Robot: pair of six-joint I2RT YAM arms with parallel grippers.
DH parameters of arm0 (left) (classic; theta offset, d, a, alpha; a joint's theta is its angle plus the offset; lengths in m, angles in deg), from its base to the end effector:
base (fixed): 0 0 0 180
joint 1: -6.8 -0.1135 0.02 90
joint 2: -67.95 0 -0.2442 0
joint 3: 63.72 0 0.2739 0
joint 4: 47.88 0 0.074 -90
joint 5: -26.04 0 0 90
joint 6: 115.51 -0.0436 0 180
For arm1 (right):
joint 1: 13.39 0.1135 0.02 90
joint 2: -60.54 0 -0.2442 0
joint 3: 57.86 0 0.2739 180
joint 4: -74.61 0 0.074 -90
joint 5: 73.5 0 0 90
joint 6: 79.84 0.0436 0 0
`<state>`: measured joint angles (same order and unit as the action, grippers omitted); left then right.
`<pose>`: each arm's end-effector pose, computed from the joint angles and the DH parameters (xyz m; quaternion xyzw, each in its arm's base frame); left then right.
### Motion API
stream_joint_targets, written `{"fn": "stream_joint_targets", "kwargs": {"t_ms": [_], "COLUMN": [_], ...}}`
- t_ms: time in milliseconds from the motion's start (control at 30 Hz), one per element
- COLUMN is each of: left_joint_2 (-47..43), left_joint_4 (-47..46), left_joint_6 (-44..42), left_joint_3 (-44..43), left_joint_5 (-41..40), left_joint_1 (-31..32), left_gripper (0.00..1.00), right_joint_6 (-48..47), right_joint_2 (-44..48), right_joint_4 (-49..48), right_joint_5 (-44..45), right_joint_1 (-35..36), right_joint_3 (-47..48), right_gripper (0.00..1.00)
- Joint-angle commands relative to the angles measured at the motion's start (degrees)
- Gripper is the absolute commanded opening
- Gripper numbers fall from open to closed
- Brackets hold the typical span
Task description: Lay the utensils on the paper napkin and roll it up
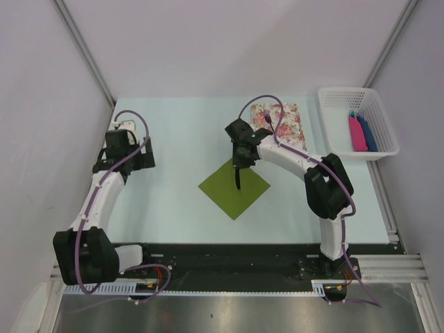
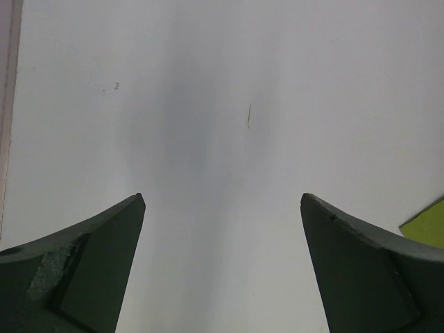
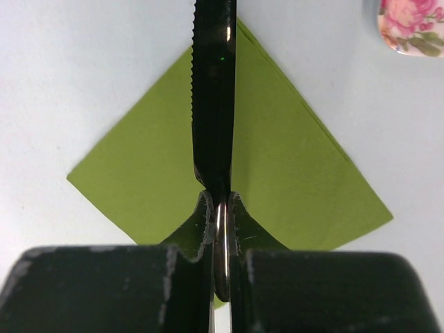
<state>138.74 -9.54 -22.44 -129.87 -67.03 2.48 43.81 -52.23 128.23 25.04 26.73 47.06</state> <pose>0.2976 0.0248 0.2418 -0.0697 0.9141 0.0289 0.3985 0.3420 0.2797 0.1984 -0.0362 0.9660 0.0898 0.2399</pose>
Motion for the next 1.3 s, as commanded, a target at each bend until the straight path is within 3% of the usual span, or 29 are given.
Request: {"fn": "stream_joint_targets", "kwargs": {"t_ms": [0,1267], "left_joint_2": [-4.2,-5.2], "left_joint_4": [-2.7,-2.4], "left_joint_6": [1.9,1.6], "left_joint_3": [1.5,1.7], "left_joint_5": [-1.1,0.6], "left_joint_1": [-0.2,-0.5], "left_gripper": [1.0,1.0], "right_joint_6": [3.6,8.5], "right_joint_2": [-2.4,-13.0], "right_joint_4": [-1.0,0.5], "right_joint_5": [2.5,2.1], "right_joint_1": [1.4,2.9], "right_joint_3": [3.7,7.8], "right_gripper": [0.0,0.0]}}
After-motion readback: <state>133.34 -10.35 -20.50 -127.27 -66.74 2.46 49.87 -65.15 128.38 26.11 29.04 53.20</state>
